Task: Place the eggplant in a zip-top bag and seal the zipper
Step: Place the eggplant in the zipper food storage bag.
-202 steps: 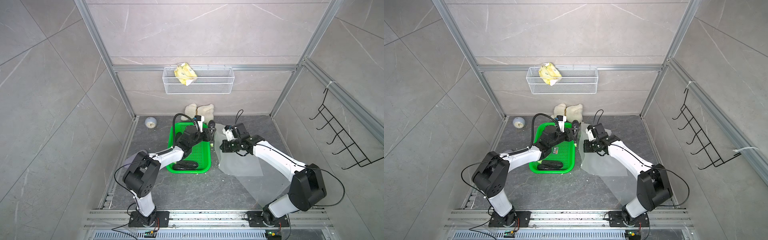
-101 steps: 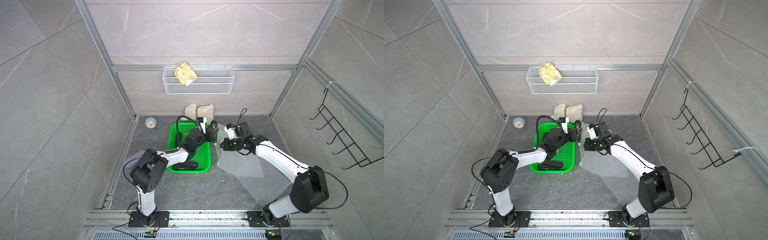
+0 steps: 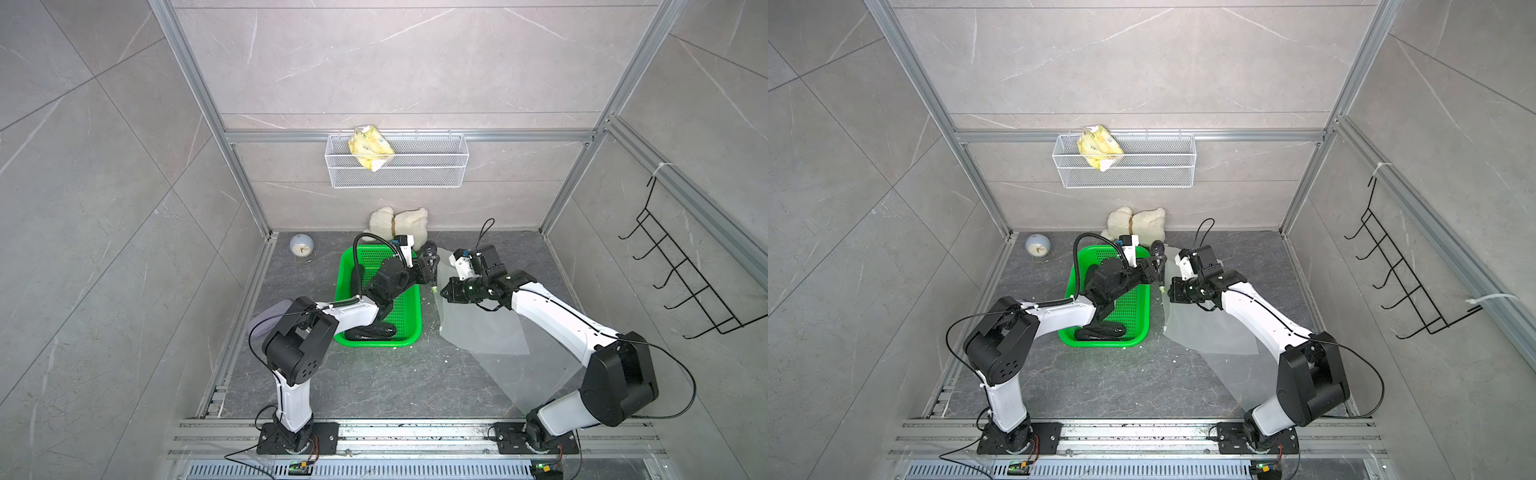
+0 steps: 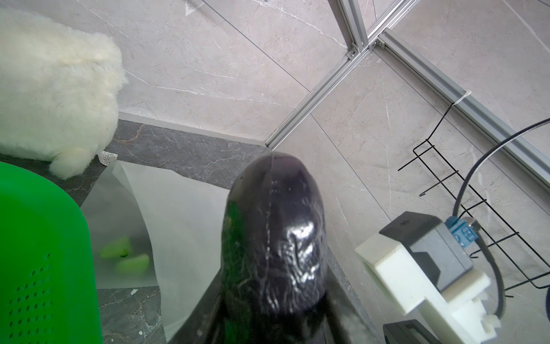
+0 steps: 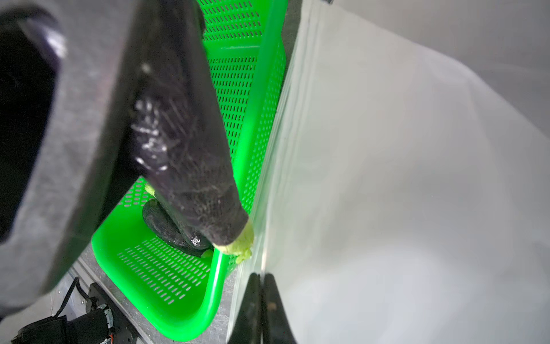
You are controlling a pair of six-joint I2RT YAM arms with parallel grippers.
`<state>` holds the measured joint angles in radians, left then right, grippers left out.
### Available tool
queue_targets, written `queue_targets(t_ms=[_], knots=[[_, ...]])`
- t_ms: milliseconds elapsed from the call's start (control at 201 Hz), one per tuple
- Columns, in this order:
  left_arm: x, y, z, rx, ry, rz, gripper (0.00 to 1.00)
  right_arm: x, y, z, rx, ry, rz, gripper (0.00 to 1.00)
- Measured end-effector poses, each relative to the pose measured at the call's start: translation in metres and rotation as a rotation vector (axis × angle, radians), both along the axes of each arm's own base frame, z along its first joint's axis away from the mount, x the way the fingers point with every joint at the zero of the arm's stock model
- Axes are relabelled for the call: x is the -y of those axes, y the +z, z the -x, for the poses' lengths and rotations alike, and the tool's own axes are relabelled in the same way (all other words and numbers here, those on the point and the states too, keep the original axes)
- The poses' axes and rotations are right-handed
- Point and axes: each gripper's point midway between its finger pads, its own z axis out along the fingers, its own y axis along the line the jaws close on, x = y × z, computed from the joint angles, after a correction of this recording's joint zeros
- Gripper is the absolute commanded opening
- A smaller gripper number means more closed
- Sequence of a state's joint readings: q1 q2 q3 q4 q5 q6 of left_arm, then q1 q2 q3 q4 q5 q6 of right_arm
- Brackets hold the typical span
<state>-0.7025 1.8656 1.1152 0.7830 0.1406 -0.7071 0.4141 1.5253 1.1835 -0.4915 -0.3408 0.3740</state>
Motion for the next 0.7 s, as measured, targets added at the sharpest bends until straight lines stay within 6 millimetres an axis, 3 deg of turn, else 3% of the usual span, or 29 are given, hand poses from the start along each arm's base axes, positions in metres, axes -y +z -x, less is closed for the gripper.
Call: queue_targets(t_ms=[294,528,697], knots=[[-0.005,0.029,0.006,0.039,0.000,0.024,0.24,0.001,0.001,-0.001,0.003,-0.003,-0.003,0.00],[-0.003,0.027,0.006,0.035,-0.004,0.035,0.24,0.000,0.001,-0.001,0.004,0.000,-0.008,0.00],[0.012,0.015,0.006,0.012,-0.036,0.052,0.24,-0.002,0.005,-0.002,0.015,0.004,-0.020,0.00]])
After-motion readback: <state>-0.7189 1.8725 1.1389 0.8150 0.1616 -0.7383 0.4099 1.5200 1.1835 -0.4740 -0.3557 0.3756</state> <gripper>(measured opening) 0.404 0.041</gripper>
